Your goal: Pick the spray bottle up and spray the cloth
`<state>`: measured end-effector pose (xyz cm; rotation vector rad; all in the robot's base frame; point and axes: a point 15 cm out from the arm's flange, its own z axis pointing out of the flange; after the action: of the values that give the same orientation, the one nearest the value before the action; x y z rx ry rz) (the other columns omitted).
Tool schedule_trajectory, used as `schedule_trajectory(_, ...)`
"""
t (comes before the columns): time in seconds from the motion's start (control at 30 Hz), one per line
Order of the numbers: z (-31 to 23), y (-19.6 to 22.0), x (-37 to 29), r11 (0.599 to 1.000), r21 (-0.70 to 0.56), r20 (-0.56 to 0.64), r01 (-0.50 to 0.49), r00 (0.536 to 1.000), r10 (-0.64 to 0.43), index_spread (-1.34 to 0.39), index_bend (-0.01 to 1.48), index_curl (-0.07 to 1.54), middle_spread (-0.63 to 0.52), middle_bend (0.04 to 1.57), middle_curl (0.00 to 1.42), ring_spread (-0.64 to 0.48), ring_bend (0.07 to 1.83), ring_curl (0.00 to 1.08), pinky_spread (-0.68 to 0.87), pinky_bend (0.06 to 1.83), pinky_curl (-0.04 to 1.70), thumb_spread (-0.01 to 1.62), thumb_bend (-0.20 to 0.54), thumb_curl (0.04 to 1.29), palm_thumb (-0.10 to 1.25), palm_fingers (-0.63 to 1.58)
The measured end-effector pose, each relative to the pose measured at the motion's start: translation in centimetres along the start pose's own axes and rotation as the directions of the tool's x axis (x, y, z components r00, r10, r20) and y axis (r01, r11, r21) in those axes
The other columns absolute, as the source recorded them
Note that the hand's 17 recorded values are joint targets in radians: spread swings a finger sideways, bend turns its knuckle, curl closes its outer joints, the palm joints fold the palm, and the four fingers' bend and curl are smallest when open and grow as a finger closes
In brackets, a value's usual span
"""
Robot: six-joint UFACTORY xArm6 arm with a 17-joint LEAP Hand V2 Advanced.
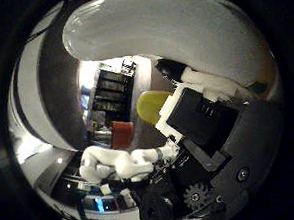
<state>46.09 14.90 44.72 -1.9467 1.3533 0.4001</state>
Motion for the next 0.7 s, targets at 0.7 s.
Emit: schedule_trajectory(0.7,13.2,0.0,6.3,0.968,0.144,0.378,-0.203,0.916,0.136,-0.18,1.14,0.7,-0.07,1.34,0.57,-0.15,1.46,0.58,-0.24,0.99,1.3,0.8,-0.015,0.85,1.1,1.21)
